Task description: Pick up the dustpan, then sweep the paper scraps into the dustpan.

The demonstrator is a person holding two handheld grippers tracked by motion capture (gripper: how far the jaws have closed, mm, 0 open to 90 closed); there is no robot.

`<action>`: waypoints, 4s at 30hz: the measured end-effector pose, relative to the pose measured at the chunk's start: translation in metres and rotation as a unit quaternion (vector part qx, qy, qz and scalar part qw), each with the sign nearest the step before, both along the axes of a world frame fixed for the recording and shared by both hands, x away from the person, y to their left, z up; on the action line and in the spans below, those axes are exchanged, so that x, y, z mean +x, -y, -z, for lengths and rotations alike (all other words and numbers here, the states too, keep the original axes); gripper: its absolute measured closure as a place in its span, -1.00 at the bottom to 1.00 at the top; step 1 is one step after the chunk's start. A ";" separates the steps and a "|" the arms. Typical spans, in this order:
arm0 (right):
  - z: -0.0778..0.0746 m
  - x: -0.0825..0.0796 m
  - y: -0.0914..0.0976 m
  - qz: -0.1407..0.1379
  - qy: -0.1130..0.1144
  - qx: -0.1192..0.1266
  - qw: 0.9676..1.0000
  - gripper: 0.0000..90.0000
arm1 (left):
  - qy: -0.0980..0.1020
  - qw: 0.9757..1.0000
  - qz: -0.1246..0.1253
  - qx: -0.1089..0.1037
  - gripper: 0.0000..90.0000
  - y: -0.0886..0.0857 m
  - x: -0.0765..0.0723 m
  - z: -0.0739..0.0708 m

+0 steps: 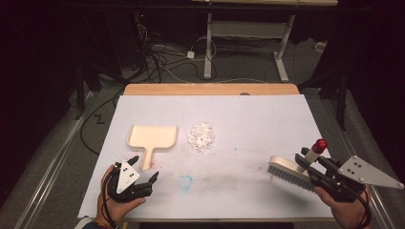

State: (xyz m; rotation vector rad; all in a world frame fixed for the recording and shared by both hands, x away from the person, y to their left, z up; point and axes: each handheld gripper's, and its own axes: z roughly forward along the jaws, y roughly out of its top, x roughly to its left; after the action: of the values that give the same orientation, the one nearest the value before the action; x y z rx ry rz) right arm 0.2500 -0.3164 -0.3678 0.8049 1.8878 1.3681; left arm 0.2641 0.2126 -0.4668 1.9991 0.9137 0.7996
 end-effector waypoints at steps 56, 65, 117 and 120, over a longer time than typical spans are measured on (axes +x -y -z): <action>0.014 0.002 -0.020 -0.013 -0.033 -0.046 0.998 0.56 | -0.256 0.962 -0.088 0.031 0.42 -0.003 0.104 -0.010; 0.012 0.002 -0.018 -0.011 -0.026 -0.044 0.999 0.56 | -0.243 0.967 -0.039 0.063 0.42 0.000 0.071 -0.023; -0.011 0.201 -0.128 -0.007 -0.010 0.001 1.000 0.56 | -0.287 0.956 0.024 0.059 0.42 0.001 0.039 -0.004; -0.007 0.221 -0.142 -0.001 -0.013 0.010 1.000 0.56 | -0.291 0.954 0.022 0.066 0.42 0.004 0.042 -0.002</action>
State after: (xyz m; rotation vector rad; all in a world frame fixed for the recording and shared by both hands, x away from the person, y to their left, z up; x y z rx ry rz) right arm 0.4705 -0.1748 -0.3606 0.8348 1.8984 1.3871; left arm 0.3058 0.2085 -0.4649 2.4185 1.1557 0.2378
